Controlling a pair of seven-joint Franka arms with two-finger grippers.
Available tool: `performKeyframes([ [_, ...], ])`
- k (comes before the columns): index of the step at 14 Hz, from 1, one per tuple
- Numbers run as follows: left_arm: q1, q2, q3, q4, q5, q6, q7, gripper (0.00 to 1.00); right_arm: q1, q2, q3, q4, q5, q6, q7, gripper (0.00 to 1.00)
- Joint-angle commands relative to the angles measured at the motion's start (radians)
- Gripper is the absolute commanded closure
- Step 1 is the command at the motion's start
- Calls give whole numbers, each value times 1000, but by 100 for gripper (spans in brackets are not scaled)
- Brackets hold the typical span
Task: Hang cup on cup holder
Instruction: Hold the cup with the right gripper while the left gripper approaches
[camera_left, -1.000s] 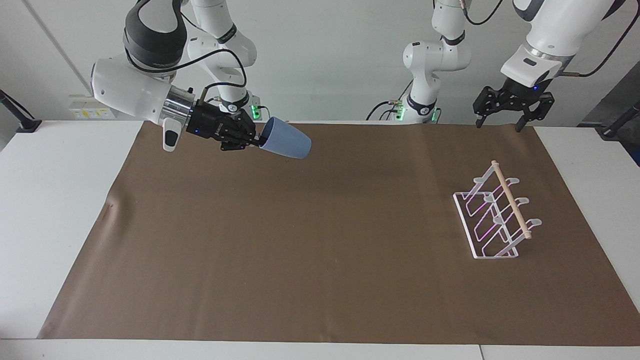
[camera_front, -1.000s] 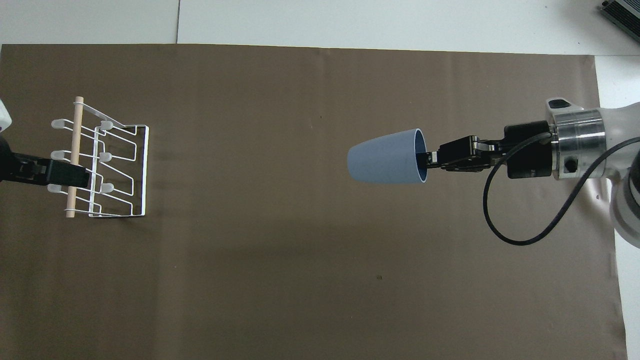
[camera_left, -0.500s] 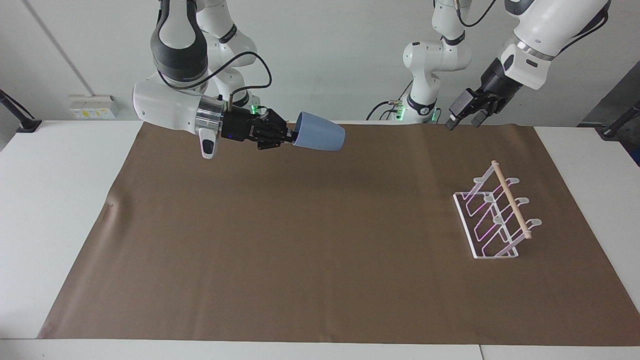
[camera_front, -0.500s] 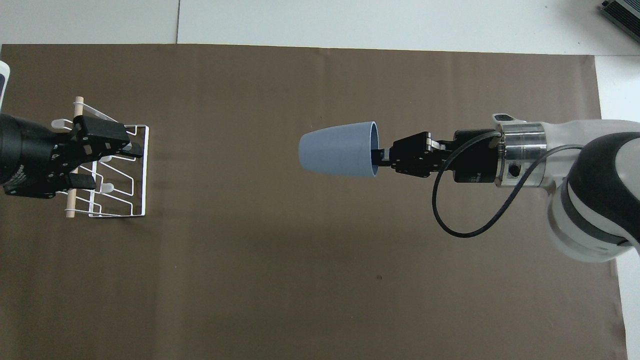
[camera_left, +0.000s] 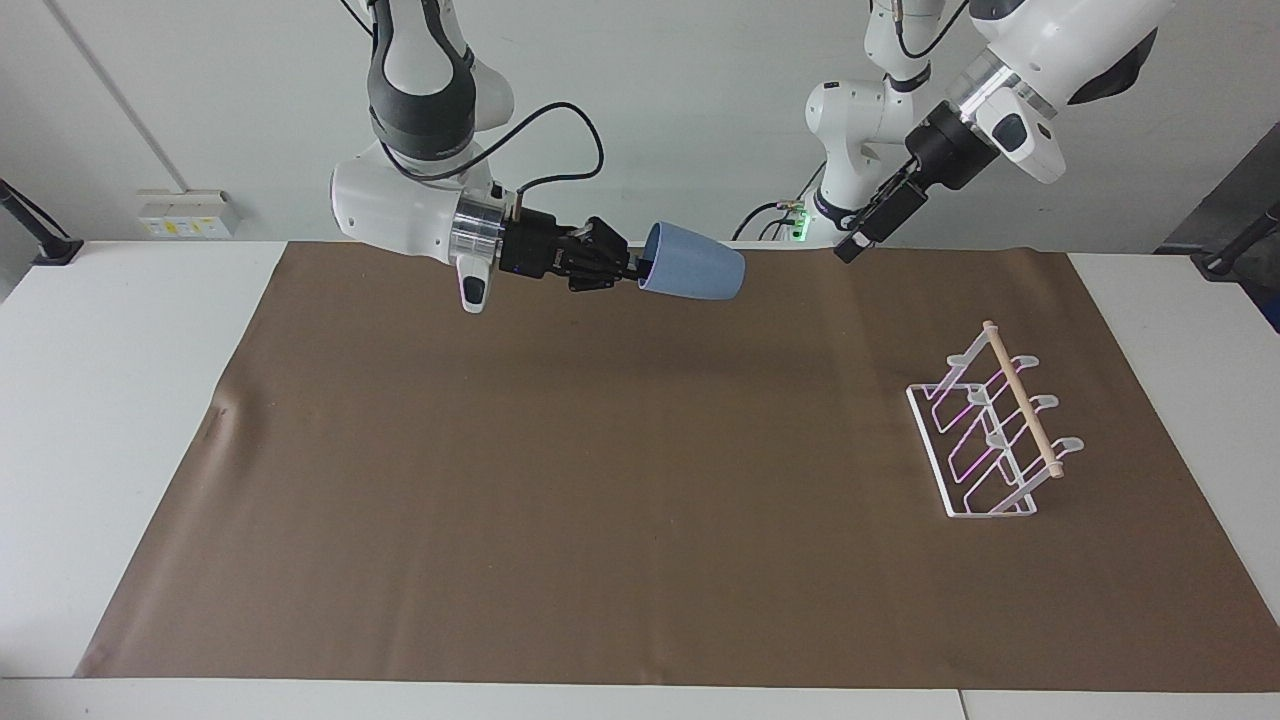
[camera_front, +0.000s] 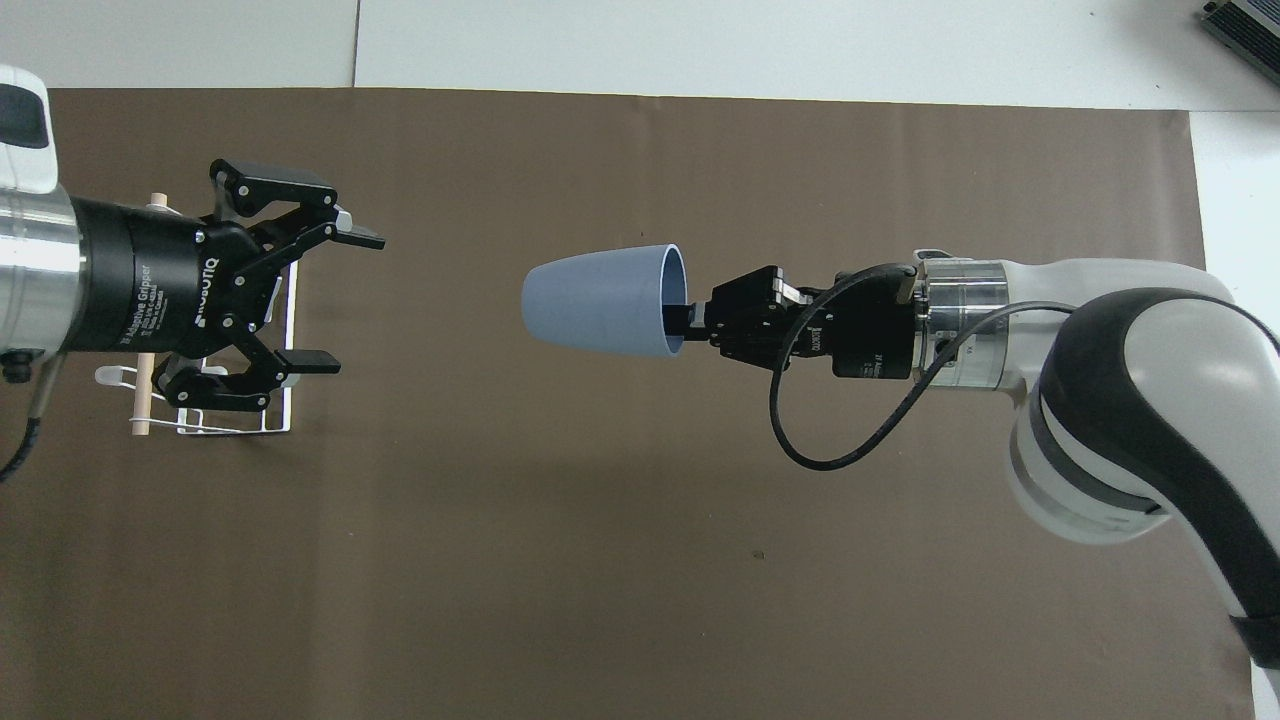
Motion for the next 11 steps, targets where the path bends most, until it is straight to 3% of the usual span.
performKeyframes([
  [1,-15,21,-19,3,-43,77,-226,0,23,13,-1,-6,49,6,13,100],
  [4,-20,55,-49,23,-82,85,-481,0,24,25,-1,-9,66,-3,14,100],
  [11,-58,106,-56,16,-107,142,-707,0,12,13,2,-38,165,-55,17,100],
])
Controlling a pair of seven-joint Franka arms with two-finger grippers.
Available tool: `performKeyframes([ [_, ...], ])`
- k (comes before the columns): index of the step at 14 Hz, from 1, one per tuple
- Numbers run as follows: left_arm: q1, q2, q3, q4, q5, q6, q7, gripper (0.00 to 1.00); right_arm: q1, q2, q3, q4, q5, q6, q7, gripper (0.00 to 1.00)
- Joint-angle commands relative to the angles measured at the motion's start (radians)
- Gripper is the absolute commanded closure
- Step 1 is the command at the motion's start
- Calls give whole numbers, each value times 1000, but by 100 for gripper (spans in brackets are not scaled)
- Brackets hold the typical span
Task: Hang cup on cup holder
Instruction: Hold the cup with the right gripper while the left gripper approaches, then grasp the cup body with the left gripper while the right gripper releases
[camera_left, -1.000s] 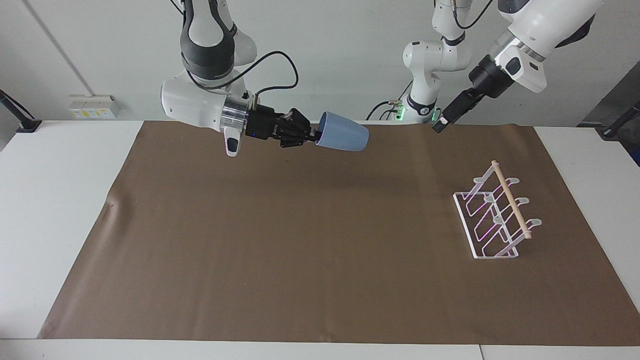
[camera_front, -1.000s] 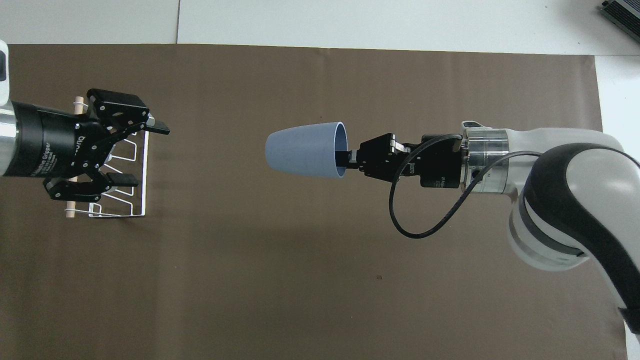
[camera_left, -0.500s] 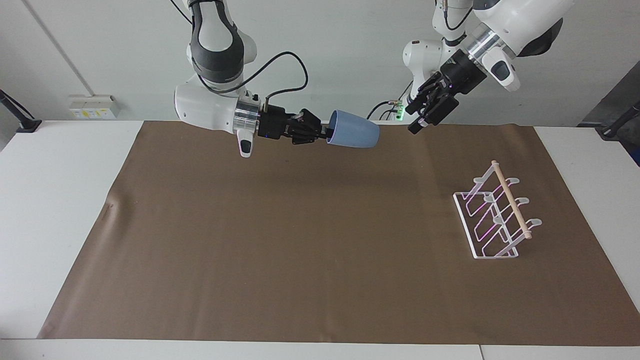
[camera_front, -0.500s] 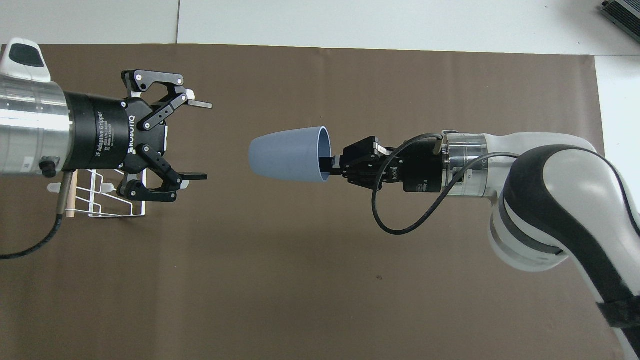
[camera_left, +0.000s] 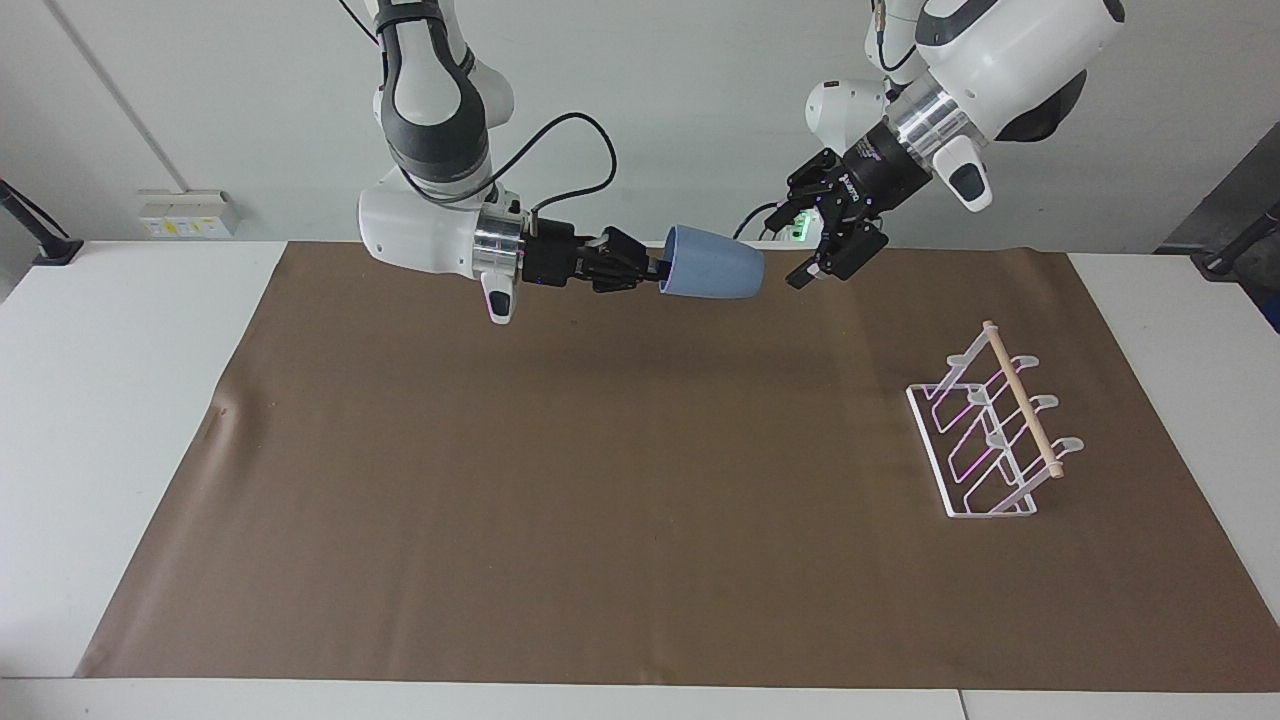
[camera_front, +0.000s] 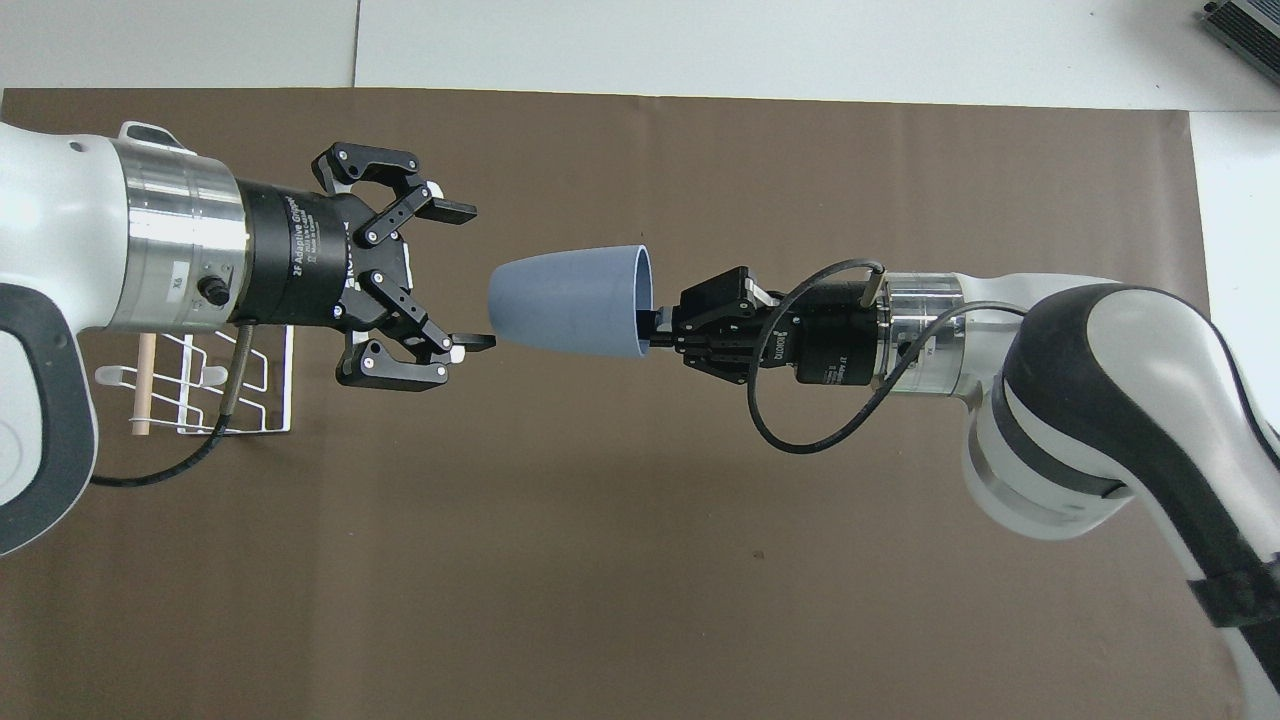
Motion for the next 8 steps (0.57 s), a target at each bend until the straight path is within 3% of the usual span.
performKeyframes([
  [1,-24,18,9,10,-25,19,-69,0,-11,-20,2,-21,28,-22,11,100],
  [8,-99,12,11,-8,-25,27,-98,0,-11,-20,1,-21,26,-19,11,100],
])
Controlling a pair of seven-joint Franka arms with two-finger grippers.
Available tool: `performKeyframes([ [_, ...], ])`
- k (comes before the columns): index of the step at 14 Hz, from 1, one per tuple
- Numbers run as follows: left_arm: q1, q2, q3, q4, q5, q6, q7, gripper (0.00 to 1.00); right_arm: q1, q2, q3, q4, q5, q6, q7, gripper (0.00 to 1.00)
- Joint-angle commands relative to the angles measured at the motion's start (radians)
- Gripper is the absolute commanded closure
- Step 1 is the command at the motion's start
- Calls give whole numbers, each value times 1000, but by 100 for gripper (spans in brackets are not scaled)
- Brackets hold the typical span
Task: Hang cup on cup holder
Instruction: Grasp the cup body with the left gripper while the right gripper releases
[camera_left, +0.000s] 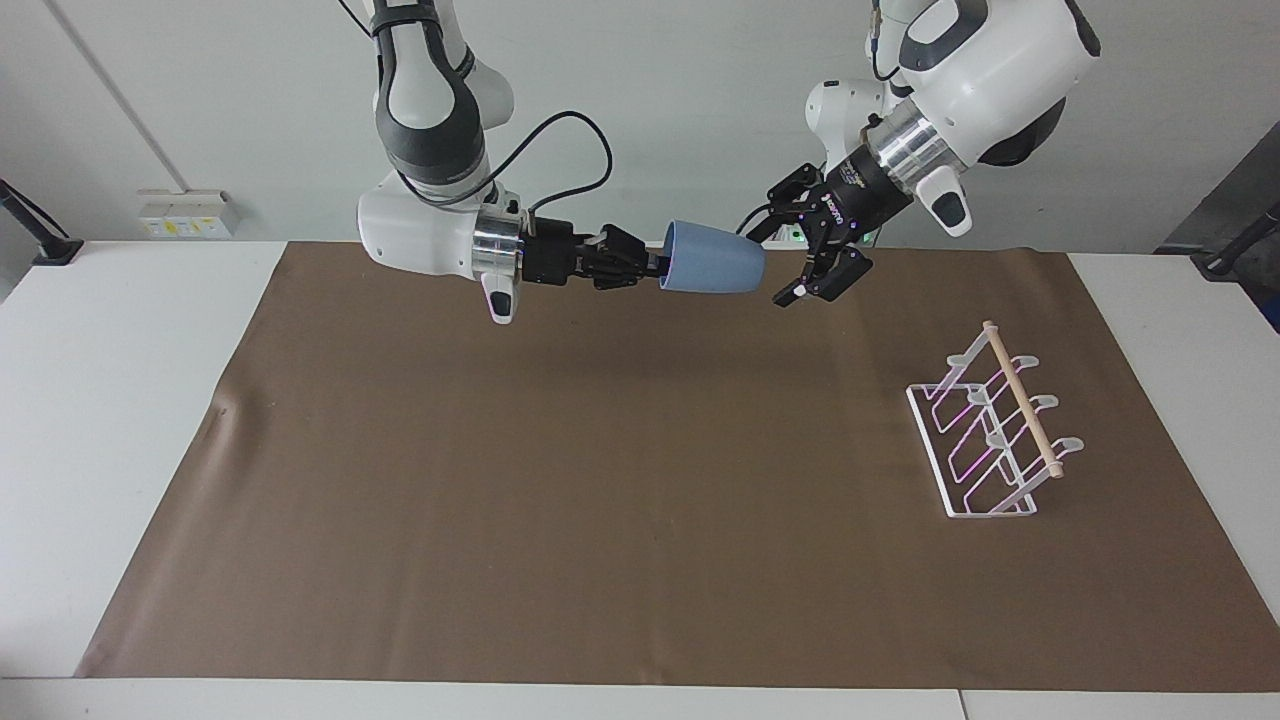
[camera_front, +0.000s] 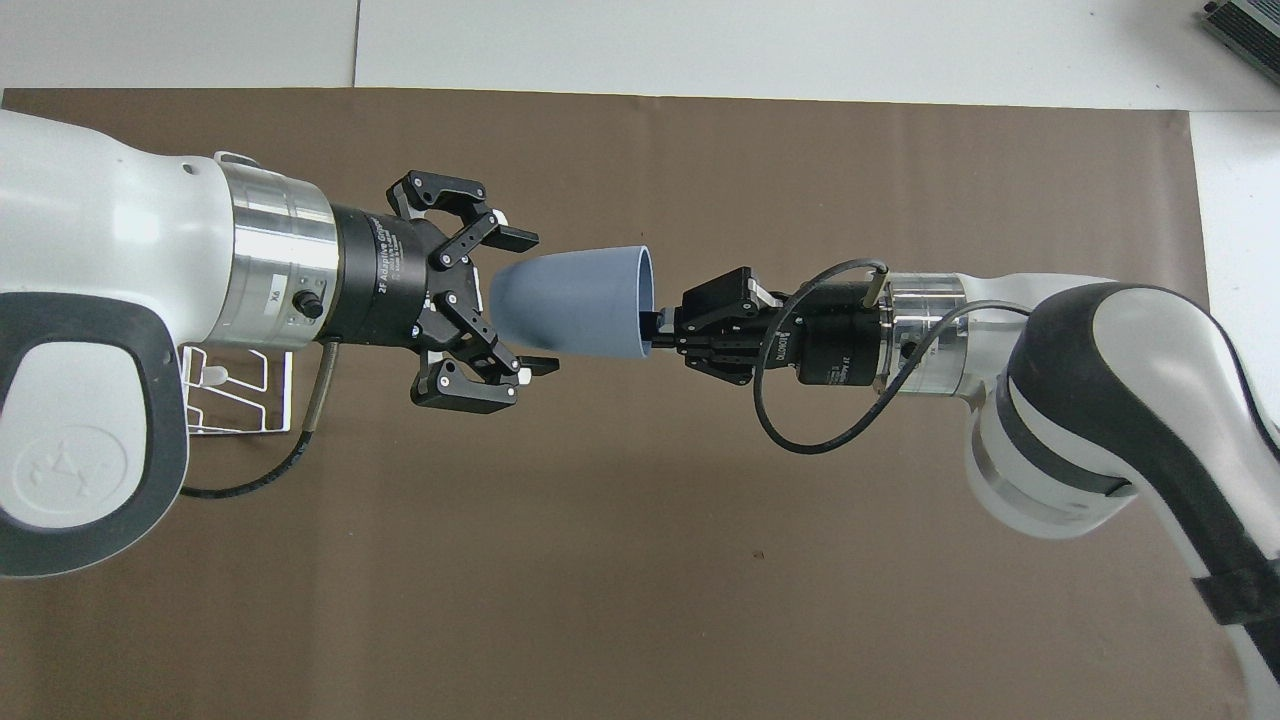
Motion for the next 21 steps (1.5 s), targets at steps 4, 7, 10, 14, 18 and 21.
performKeyframes([
  [4,-24,-10,12,-33,-5,23,-33,0,-10,-20,3,-20,24,-13,12,100],
  [7,-24,-11,12,-36,-1,23,-34,0,-10,-20,3,-20,24,-13,12,100],
  [10,-24,-11,12,-35,7,26,-31,49,-11,-20,3,-20,23,-14,12,100],
  [14,-24,-7,13,-23,50,28,-65,100,-11,-20,3,-20,21,-15,12,100],
  [18,-24,-7,12,-19,116,35,-89,100,-10,-20,3,-20,17,-13,12,100],
  [21,-24,-8,12,-19,134,34,-80,100,-10,-20,3,-20,14,-11,14,100],
])
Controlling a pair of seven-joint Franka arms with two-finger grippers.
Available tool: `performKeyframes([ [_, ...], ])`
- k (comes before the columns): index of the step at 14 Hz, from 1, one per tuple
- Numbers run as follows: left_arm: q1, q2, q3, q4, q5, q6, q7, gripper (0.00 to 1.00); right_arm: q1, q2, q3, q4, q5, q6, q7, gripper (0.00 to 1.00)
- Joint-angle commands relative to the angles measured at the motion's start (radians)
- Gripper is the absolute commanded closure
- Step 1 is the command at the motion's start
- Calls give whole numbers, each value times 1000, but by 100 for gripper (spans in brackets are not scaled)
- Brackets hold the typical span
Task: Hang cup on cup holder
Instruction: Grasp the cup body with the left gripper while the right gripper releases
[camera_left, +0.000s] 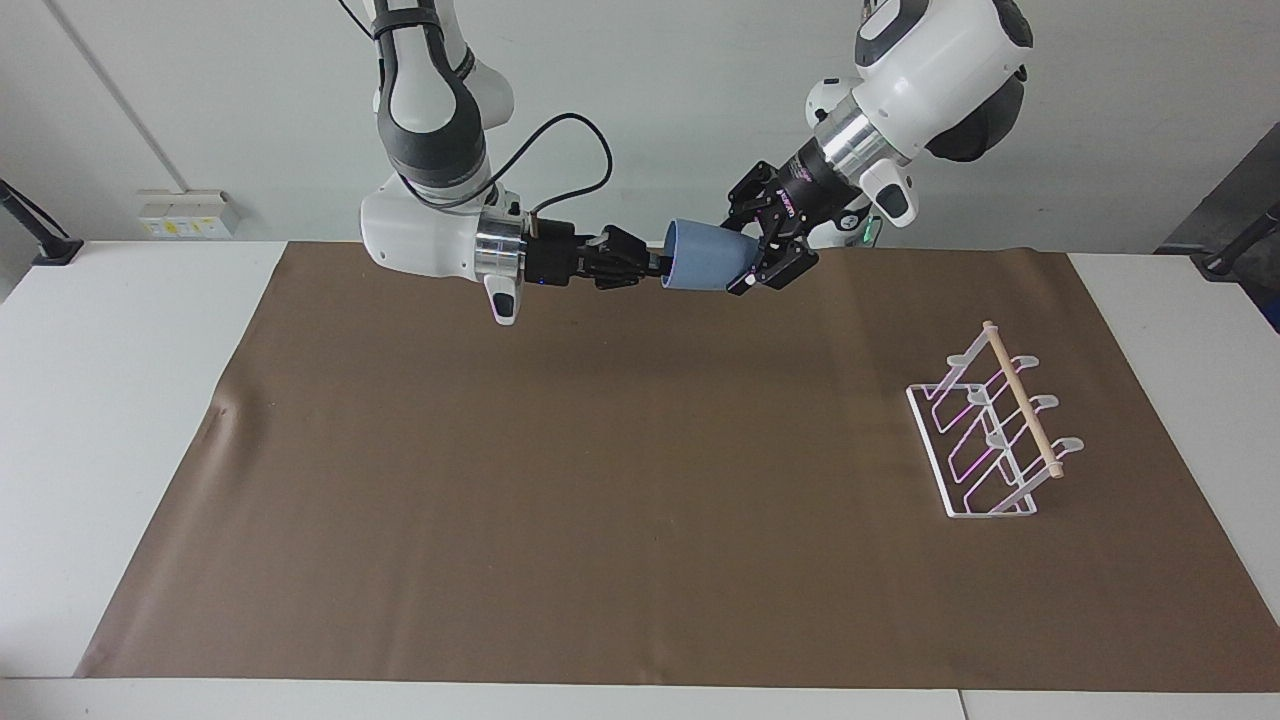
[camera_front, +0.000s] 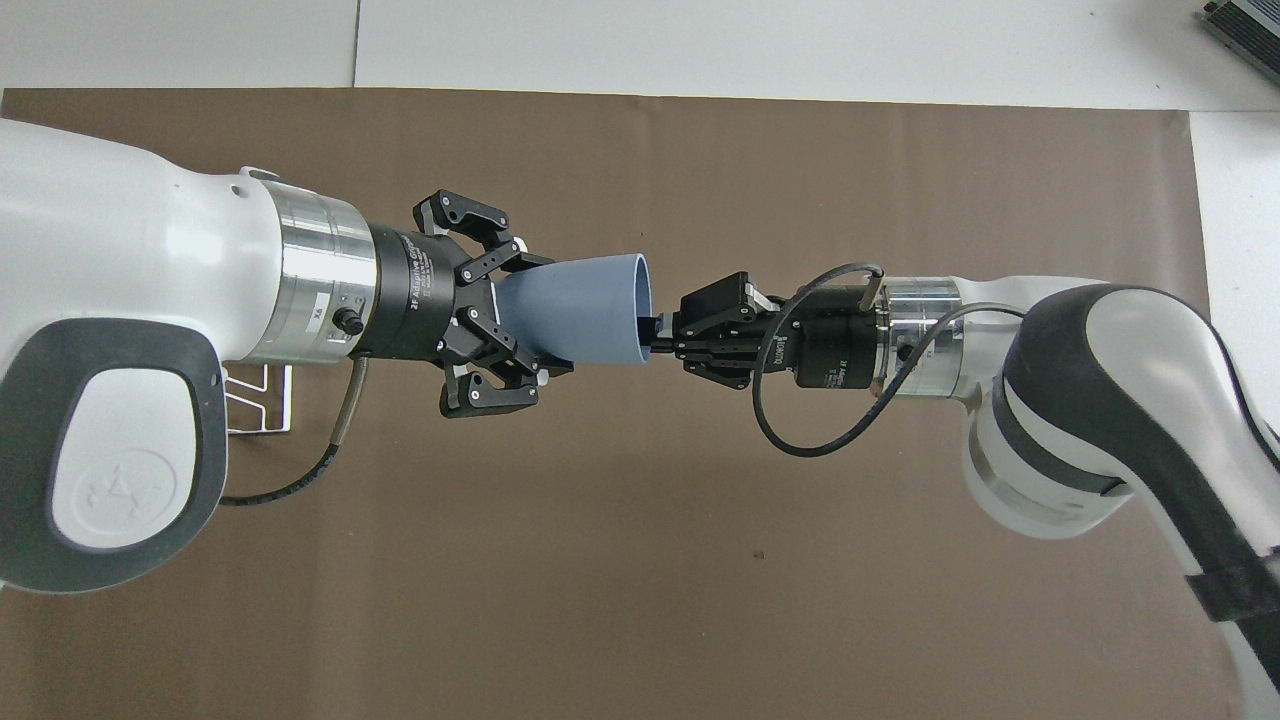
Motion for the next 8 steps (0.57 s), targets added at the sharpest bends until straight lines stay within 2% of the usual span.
performKeyframes([
  [1,-6,-5,16,-6,83,24,-34,100,-10,-22,2,-13,14,-3,15,100],
  [3,-6,-6,16,-6,92,24,-31,100,-10,-22,2,-13,12,-5,17,100],
  [4,-6,-8,16,-7,92,24,-30,100,-10,-22,2,-13,12,-5,19,79],
  [5,-6,-8,16,-7,94,22,-30,100,-9,-25,2,-13,11,-2,22,18],
  [6,-6,-8,16,-9,95,19,-27,100,-7,-31,1,-13,-3,6,23,0],
  [8,-6,-8,16,-10,97,19,-24,100,-10,-37,1,-13,-17,1,25,0],
])
